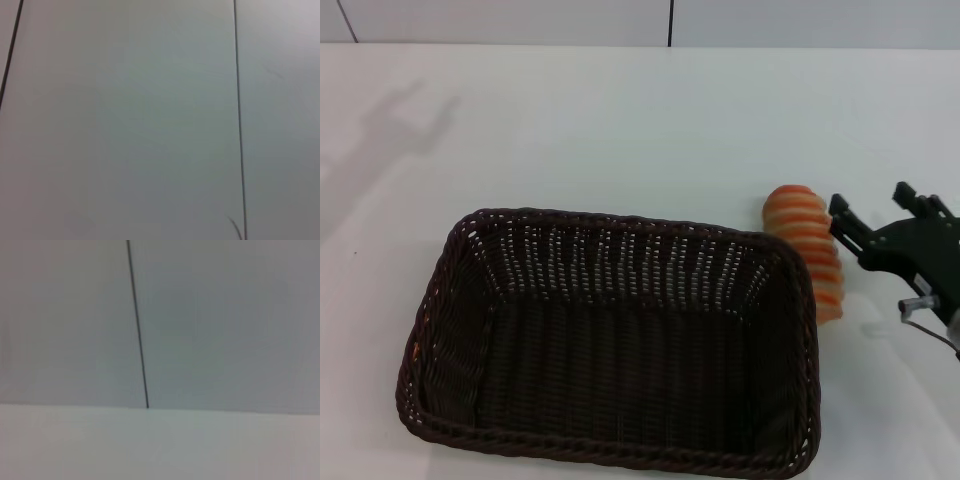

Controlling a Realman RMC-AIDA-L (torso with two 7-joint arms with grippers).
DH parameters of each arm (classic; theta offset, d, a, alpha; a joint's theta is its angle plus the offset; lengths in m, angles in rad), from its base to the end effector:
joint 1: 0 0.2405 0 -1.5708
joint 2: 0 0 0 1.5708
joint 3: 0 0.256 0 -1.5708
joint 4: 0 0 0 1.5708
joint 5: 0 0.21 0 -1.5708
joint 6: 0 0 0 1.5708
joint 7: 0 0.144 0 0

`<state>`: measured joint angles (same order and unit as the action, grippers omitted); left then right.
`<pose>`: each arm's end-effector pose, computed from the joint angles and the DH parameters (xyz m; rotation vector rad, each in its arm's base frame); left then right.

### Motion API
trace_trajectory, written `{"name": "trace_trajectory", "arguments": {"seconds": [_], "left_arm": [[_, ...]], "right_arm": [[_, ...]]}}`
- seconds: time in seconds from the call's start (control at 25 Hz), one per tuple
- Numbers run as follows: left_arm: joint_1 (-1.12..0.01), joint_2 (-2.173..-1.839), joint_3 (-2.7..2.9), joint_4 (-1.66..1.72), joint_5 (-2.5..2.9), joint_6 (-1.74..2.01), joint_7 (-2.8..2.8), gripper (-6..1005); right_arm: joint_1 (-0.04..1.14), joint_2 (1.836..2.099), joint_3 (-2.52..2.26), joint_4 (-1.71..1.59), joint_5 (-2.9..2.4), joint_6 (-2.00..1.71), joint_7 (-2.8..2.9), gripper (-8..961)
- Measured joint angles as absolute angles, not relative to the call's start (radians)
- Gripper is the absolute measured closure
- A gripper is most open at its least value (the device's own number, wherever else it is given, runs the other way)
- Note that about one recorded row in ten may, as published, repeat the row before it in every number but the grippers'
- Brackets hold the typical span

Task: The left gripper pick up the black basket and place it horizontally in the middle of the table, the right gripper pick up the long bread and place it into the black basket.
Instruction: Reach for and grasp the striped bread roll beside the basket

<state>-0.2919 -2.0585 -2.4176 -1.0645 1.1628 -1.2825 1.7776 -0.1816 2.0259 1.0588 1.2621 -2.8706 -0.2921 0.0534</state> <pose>-0.2498 0.3444 0.1746 -1.8172 -0.3193 -1.1147 0.2724 0.2600 -0.0443 -1.8483 0.7837 0.5123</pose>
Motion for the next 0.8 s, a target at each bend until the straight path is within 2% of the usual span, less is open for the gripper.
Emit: {"name": "trace_trajectory", "arguments": {"seconds": [0.8], "left_arm": [[-0.297,-2.058,-2.435,-1.065,1.163,-1.289,1.776,411]], "right_arm": [[-0.093,2.029,1.054,1.326,-2.917,-0.001,0.051,166]]}}
